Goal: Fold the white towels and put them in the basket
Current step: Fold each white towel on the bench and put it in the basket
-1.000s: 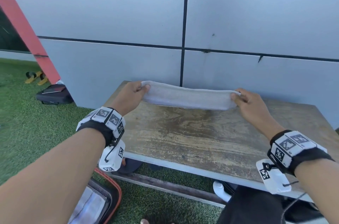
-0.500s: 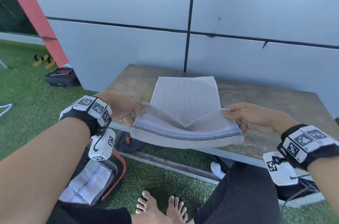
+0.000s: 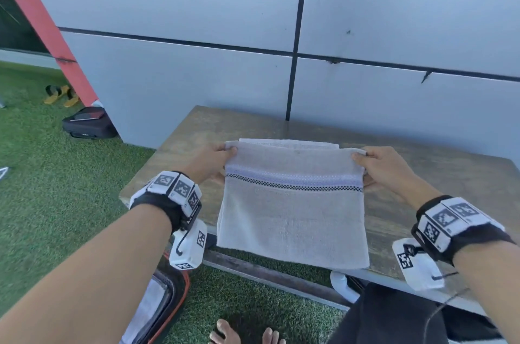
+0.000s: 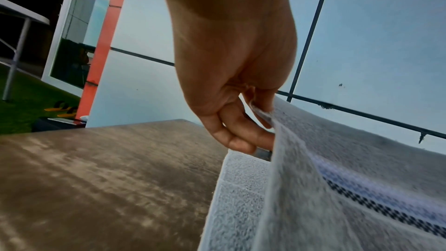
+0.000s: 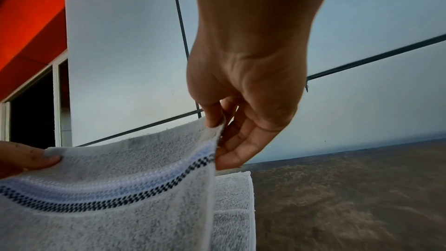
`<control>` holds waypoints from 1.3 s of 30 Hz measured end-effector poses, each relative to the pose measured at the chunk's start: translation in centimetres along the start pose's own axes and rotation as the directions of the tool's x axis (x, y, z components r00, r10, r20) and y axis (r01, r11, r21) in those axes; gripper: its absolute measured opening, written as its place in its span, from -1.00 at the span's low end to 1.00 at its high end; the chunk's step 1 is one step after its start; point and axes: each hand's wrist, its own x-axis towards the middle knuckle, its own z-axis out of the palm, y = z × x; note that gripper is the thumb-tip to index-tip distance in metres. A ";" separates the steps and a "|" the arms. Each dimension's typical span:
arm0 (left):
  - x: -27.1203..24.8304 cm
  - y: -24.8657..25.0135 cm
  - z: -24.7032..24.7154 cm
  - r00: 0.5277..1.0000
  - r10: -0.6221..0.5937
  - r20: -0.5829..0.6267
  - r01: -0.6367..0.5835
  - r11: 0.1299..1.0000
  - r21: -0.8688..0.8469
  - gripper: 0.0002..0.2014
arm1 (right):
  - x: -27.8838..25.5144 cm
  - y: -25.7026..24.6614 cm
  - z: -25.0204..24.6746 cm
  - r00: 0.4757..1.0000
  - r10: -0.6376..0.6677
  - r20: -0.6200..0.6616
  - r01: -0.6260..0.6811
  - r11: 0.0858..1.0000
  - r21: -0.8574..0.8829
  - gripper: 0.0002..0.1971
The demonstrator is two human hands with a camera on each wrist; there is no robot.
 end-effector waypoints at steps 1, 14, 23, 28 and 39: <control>1.1 0.2 0.2 1.000 0.013 -0.028 -0.013 1.000 0.002 -0.73 | 1.3 0.0 0.1 0.999 0.002 -0.034 -0.003 1.000 -0.021 -0.77; 15.2 0.0 2.2 0.966 0.049 -0.254 0.062 0.909 0.412 -0.70 | 16.0 2.5 2.8 0.983 -0.025 -0.184 -0.054 0.908 -0.415 -0.64; 17.1 -2.2 3.8 0.971 0.129 -0.200 0.029 0.769 0.639 -0.74 | 17.1 5.2 5.0 0.955 -0.155 -0.254 0.012 0.873 -0.488 -0.92; 17.1 -2.3 3.8 0.973 0.181 -0.145 -0.030 0.718 0.696 -0.80 | 17.6 5.1 5.5 0.958 -0.133 -0.252 -0.015 0.859 -0.511 -0.95; 14.3 -3.1 5.9 0.904 0.419 -0.085 -0.193 0.577 0.794 -0.81 | 16.4 5.2 5.7 0.969 -0.181 -0.169 0.036 0.777 -0.628 -0.84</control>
